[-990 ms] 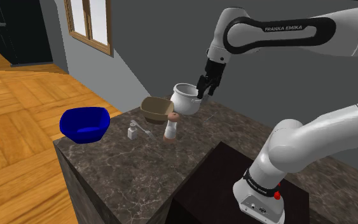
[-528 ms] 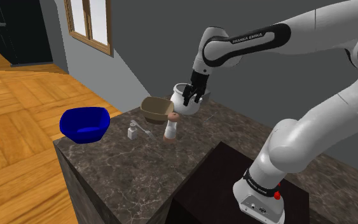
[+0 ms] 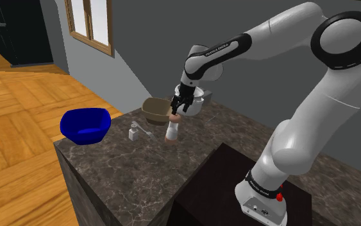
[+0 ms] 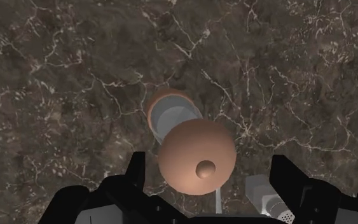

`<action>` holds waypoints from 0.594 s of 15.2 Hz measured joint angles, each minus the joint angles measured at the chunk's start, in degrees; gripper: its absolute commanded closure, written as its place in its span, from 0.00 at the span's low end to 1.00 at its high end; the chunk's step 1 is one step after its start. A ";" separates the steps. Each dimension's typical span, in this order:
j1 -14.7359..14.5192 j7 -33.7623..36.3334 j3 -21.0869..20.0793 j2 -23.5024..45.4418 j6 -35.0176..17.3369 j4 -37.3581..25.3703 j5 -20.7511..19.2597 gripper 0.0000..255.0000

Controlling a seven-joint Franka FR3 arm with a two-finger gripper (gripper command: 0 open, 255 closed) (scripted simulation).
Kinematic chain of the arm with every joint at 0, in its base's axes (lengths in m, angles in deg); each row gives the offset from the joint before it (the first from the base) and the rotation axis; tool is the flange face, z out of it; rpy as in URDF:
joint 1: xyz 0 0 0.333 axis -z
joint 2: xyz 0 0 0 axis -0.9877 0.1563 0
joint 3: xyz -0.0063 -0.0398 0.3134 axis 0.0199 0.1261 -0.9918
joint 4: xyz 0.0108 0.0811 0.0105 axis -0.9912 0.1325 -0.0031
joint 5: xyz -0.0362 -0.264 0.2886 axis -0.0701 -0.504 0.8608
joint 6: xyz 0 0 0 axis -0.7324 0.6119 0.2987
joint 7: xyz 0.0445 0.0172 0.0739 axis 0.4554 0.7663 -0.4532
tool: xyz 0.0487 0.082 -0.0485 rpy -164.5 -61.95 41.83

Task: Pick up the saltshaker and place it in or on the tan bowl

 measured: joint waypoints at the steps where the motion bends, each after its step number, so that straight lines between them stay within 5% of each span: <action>1: -0.03 -0.44 0.05 0.57 -0.89 0.37 0.42 0.00; 9: -0.55 -2.18 -0.23 4.64 -6.17 1.73 2.77 0.00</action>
